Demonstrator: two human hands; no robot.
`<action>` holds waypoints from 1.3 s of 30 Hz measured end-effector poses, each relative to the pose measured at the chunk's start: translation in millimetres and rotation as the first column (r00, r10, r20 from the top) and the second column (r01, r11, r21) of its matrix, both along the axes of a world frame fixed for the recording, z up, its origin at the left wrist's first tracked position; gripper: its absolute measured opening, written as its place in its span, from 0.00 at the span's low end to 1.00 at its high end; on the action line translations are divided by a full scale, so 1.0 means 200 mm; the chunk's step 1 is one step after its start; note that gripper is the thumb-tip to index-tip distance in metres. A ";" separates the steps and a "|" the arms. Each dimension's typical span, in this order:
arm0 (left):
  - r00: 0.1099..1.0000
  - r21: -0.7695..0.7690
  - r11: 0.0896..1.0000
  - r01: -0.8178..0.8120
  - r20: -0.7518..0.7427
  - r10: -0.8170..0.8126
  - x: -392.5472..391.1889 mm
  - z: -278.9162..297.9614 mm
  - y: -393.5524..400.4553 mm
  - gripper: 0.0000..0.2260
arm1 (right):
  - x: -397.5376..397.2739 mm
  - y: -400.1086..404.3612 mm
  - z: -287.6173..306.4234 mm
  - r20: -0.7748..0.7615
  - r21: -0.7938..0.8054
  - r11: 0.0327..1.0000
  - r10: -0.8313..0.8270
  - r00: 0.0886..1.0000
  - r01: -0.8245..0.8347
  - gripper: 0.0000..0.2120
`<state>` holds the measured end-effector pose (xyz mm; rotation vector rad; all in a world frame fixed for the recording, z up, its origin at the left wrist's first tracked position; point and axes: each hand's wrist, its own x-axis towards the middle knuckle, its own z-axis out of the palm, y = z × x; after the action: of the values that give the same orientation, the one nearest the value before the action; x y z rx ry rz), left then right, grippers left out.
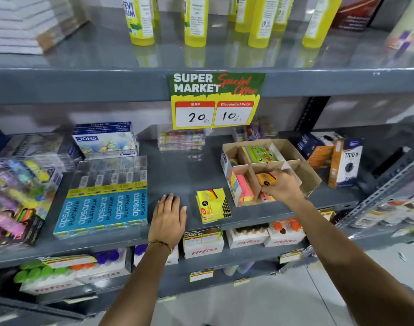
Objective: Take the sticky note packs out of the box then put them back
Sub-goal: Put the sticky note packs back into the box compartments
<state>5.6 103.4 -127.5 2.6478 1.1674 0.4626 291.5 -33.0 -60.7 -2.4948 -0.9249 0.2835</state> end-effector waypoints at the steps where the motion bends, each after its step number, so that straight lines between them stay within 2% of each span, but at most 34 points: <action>1: 1.000 -0.002 1.000 0.001 -0.004 -0.001 0.00 0.00 0.00 0.18 | 0.01 0.01 -0.01 -0.008 -0.011 1.000 -0.006 1.000 0.005 0.25; 12: 1.000 -0.022 1.000 -0.004 -0.010 0.003 0.00 0.00 0.00 0.18 | 0.02 0.05 -0.07 -0.033 -0.093 0.996 0.012 0.999 -0.016 0.28; 14: 1.000 -0.026 1.000 -0.006 -0.001 0.006 0.00 0.00 0.00 0.17 | 0.01 0.05 -0.05 -0.040 -0.085 0.996 0.021 0.999 -0.025 0.24; 16: 1.000 -0.033 0.999 -0.011 0.005 0.011 0.00 0.00 0.00 0.18 | -0.03 0.04 0.00 0.048 0.020 1.000 -0.025 0.999 0.024 0.16; 19: 1.000 -0.042 0.999 -0.018 0.005 0.018 0.00 -0.01 0.00 0.18 | -0.19 0.05 0.12 0.216 0.312 0.942 -0.198 0.956 0.124 0.14; 21: 1.000 -0.051 0.999 -0.014 0.009 0.014 0.00 0.00 0.00 0.18 | -0.39 0.08 0.17 0.198 0.406 0.914 -0.099 0.975 0.010 0.10; 23: 1.000 -0.068 0.998 0.000 0.014 0.001 0.00 -0.01 0.01 0.18 | -0.59 0.12 0.15 0.181 0.319 0.935 0.102 0.978 -0.157 0.10; 25: 1.000 -0.083 0.997 0.005 0.017 -0.003 -0.01 0.00 0.01 0.18 | -0.74 0.16 0.07 0.177 0.068 0.968 0.228 0.957 -0.243 0.20; 27: 1.000 -0.080 0.997 -0.007 0.008 0.007 -0.01 0.01 0.00 0.19 | -0.83 0.19 -0.02 0.152 -0.179 0.955 0.263 0.953 -0.235 0.30; 29: 1.000 -0.059 0.998 -0.011 0.002 0.011 -0.01 0.02 -0.01 0.23 | -0.85 0.20 -0.07 0.100 -0.289 0.939 0.223 0.970 -0.187 0.36; 31: 1.000 -0.050 0.999 -0.013 0.002 0.013 -0.01 0.03 -0.01 0.22 | -0.86 0.21 -0.09 0.069 -0.306 0.938 0.190 0.979 -0.161 0.36; 35: 1.000 -0.074 0.997 -0.019 -0.013 0.018 0.00 0.02 -0.01 0.17 | -0.87 0.19 -0.12 0.071 -0.239 0.961 0.160 0.985 -0.139 0.32; 39: 0.999 -0.046 0.999 -0.025 0.037 0.027 0.01 0.02 0.00 0.16 | -0.89 0.18 -0.16 0.084 -0.235 0.963 0.154 0.985 -0.130 0.34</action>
<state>6.6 103.3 -123.5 2.5768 1.1880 0.4829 113.1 2.1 -91.8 -2.6768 -1.1760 0.3290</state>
